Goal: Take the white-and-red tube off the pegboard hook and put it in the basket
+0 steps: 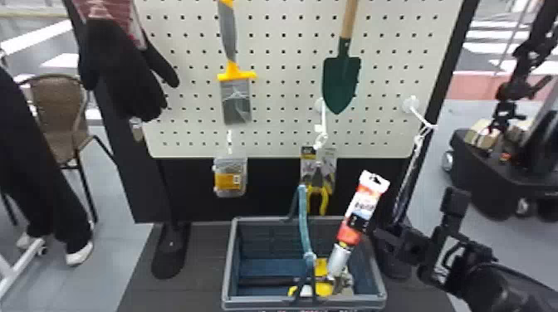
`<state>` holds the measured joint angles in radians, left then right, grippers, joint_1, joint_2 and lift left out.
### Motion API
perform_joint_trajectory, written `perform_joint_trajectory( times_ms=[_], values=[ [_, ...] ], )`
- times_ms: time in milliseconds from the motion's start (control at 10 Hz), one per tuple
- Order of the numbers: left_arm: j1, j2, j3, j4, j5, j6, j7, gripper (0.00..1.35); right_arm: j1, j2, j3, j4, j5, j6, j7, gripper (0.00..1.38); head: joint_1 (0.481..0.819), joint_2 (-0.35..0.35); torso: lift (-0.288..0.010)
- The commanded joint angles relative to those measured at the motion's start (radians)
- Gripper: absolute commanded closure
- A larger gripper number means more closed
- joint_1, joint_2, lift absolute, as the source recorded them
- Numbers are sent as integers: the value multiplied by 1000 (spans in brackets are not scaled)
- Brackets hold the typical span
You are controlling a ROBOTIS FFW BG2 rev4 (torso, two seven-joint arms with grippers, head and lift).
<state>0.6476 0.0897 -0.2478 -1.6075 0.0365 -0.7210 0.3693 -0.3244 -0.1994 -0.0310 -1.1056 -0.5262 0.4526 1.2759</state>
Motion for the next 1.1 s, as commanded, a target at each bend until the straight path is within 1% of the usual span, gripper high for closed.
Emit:
perform_joint_trajectory(
  times_ms=[0, 200, 300, 400, 500, 600, 800, 900, 1000],
  values=[
    [-3, -5, 1, 3, 0, 0, -4, 473, -38, 0, 39, 88, -15, -14, 8, 1018, 549, 0, -100],
    [2, -18, 13, 8, 0, 0, -18, 473, -66, 2, 85, 135, -24, -17, 22, 1018, 549, 0, -100],
    [-1, -18, 13, 8, 0, 0, -21, 473, -90, -2, 115, 167, -15, -15, 56, 1018, 549, 0, -100],
    [2, -19, 13, 11, 3, 0, -21, 473, -100, -2, 123, 186, -5, -14, 57, 1018, 549, 0, -100],
    [-1, -19, 13, 13, 3, 0, -23, 473, -107, -2, 123, 196, -3, -12, 57, 981, 549, 0, -100],
    [-3, -18, 13, 13, 3, 0, -24, 473, -111, -5, 123, 194, -1, -11, 57, 881, 549, 0, -100],
    [-1, -18, 13, 11, 5, 0, -26, 473, -115, -9, 123, 191, -9, -11, 53, 249, 549, 0, -100],
    [-1, -18, 13, 13, 5, 0, -26, 473, -115, -11, 121, 191, -14, -11, 53, 51, 549, 0, -100],
    [-1, -18, 13, 13, 5, 0, -26, 473, -115, -12, 121, 189, -18, -12, 53, 85, 549, 0, -100]
  ],
)
